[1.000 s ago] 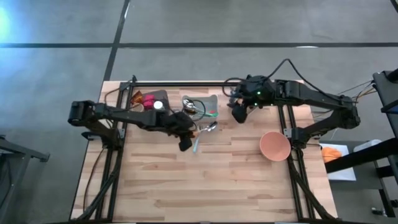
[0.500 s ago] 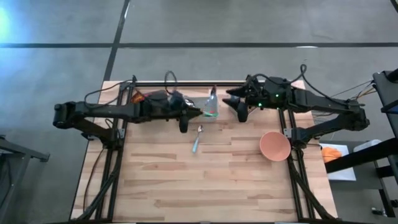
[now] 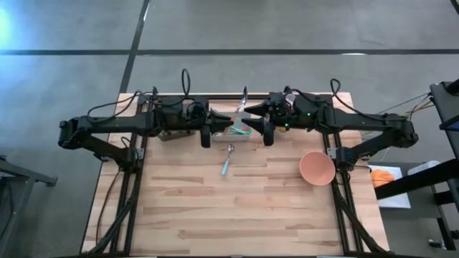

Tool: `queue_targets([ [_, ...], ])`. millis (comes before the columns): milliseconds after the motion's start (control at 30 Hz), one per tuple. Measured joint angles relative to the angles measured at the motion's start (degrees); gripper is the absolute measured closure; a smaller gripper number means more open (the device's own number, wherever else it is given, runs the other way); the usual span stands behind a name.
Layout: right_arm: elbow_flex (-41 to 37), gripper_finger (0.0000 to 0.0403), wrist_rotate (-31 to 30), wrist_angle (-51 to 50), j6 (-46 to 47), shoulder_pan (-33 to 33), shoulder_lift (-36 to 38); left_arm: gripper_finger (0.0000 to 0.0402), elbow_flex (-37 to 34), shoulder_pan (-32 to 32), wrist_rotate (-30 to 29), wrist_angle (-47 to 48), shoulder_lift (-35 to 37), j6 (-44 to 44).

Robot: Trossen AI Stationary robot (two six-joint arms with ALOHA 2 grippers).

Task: Pick & Place Food Item
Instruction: Put the orange spoon into the right gray bin

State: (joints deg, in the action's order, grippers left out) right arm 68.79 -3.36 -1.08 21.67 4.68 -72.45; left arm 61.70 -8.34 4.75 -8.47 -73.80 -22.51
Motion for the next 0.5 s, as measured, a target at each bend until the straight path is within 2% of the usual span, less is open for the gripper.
queue_targets([
  [500, 9.8, 0.0172, 0.4, -0.8, -2.8, 0.0, -8.2, 0.0366, 1.2, 1.0, 1.3, -1.2, 0.0, -0.2],
])
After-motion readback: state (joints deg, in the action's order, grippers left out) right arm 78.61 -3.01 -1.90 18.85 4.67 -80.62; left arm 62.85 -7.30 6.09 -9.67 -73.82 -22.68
